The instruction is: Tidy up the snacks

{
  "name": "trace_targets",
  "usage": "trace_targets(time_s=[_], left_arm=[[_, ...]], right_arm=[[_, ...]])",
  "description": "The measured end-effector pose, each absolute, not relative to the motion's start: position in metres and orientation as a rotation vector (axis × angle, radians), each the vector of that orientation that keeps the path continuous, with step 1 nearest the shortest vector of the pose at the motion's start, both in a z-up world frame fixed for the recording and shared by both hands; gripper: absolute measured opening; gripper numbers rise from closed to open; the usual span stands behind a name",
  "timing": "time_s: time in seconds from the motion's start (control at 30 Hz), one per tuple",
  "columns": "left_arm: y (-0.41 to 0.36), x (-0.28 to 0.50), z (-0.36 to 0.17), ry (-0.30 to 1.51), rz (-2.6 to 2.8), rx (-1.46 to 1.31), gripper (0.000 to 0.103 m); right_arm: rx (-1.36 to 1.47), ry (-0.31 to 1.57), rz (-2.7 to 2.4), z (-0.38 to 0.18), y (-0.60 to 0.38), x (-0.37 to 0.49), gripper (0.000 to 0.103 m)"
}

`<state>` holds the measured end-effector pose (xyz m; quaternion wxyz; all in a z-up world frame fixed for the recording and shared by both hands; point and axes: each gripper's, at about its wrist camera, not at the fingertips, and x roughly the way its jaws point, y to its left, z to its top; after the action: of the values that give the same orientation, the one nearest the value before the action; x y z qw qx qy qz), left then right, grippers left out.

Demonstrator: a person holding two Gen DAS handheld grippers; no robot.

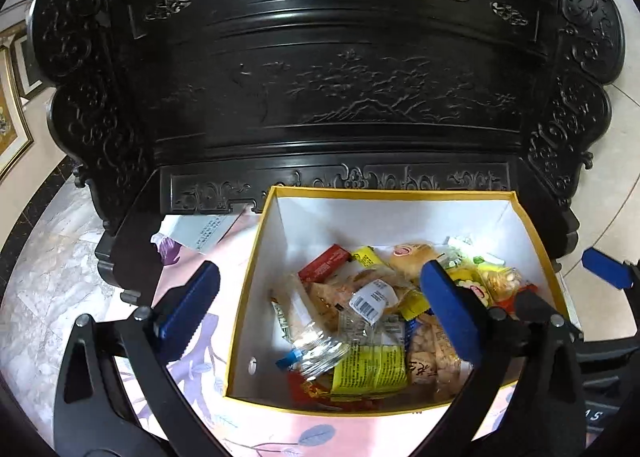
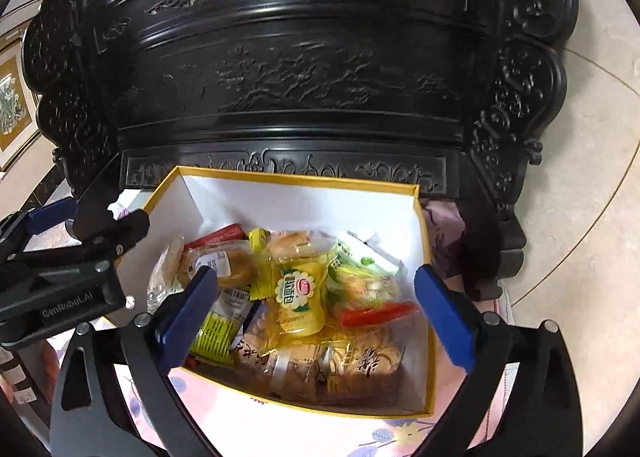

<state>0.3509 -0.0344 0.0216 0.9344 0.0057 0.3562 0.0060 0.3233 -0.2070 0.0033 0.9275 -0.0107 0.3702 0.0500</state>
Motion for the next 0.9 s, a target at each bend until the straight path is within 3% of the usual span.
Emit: trace_targets(time_s=[0.9], left_arm=[[-0.030,0.337,0.033,0.651,0.055,0.007,0.101]], right_arm=[[0.020,0.712,0.059,0.013,-0.207,0.310,0.102]])
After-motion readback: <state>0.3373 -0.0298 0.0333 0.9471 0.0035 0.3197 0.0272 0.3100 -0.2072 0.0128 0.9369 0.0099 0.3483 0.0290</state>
